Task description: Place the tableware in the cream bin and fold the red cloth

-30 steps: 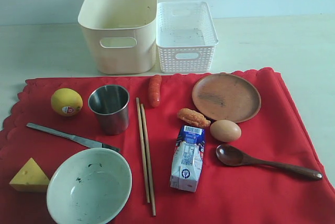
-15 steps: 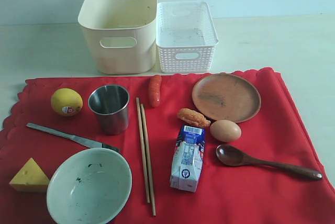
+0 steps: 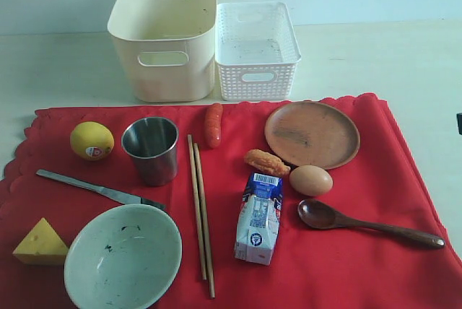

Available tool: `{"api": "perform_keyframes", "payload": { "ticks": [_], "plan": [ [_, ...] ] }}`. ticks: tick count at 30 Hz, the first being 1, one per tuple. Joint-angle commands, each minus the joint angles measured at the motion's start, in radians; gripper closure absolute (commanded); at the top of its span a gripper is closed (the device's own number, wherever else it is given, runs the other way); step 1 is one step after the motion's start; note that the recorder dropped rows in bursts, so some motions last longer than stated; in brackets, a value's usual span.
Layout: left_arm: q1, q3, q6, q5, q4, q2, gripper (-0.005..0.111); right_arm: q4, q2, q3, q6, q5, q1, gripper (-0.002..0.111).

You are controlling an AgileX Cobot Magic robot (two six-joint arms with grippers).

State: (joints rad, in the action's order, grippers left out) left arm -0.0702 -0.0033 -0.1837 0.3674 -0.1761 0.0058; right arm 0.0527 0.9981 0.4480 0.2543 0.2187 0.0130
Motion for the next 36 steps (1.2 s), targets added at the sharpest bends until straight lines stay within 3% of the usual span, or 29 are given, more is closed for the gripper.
{"api": "perform_keyframes", "payload": {
  "ticks": [1,21,28,36],
  "plan": [
    [0.001,0.003,-0.003,-0.006,0.009,-0.006,0.107,-0.001,0.015,0.011,0.007,-0.009,-0.001,0.101],
    [0.001,0.003,-0.003,-0.006,0.009,-0.006,0.107,-0.001,0.015,0.011,0.007,-0.117,-0.001,0.101],
    [0.001,0.003,-0.003,-0.006,0.009,-0.006,0.107,0.147,0.015,0.011,-0.076,-0.1,-0.001,0.101],
    [0.001,0.003,-0.003,-0.006,0.009,-0.006,0.107,0.28,0.015,0.011,-0.016,0.008,-0.001,0.101]
  ]
}}
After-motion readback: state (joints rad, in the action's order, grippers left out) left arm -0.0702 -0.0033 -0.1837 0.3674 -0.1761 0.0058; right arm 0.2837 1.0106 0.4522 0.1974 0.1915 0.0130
